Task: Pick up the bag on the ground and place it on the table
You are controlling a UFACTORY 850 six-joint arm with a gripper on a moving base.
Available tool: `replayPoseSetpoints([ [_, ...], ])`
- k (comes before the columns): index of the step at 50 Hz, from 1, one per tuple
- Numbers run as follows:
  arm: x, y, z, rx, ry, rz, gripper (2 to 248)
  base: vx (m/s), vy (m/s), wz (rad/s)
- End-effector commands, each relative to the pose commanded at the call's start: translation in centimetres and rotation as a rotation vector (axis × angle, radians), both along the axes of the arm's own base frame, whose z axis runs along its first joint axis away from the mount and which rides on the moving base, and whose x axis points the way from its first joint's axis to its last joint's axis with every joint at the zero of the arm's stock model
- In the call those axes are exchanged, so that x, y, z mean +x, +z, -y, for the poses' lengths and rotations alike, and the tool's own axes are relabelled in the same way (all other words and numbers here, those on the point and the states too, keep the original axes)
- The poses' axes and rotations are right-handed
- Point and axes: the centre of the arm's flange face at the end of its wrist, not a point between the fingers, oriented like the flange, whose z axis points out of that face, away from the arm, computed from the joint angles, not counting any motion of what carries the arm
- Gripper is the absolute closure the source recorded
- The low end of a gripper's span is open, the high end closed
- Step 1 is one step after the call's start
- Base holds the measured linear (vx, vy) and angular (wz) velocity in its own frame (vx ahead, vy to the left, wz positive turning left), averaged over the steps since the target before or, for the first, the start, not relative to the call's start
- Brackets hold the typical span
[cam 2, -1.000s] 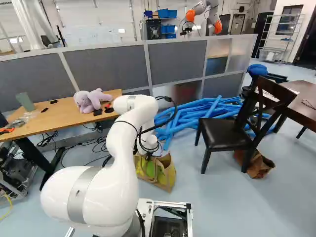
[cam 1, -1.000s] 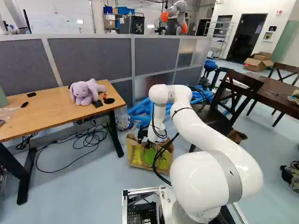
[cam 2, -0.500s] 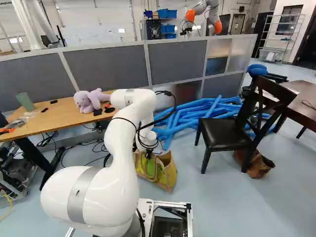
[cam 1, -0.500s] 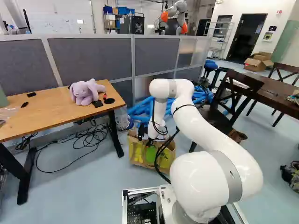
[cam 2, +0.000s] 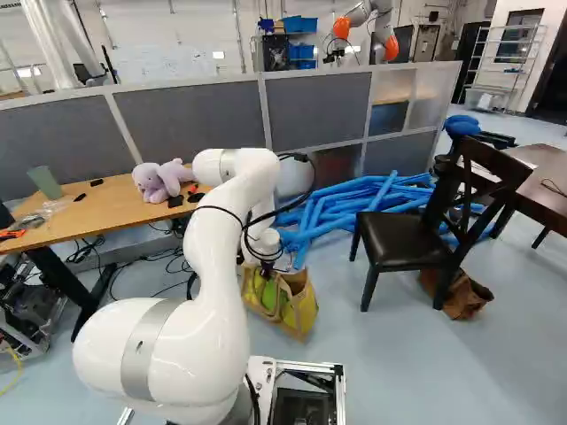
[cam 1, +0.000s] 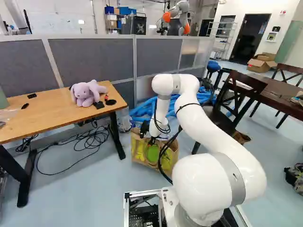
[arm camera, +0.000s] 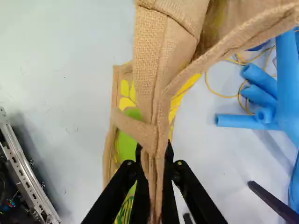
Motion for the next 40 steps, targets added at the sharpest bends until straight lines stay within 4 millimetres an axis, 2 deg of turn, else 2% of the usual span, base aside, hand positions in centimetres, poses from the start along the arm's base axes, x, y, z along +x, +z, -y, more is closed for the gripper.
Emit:
replayPoseSetpoints([
  [40, -0.4, 5.7, 0.9, -0.078, -0.103, -0.050, 227, 0.000, 0.000, 0.000],
])
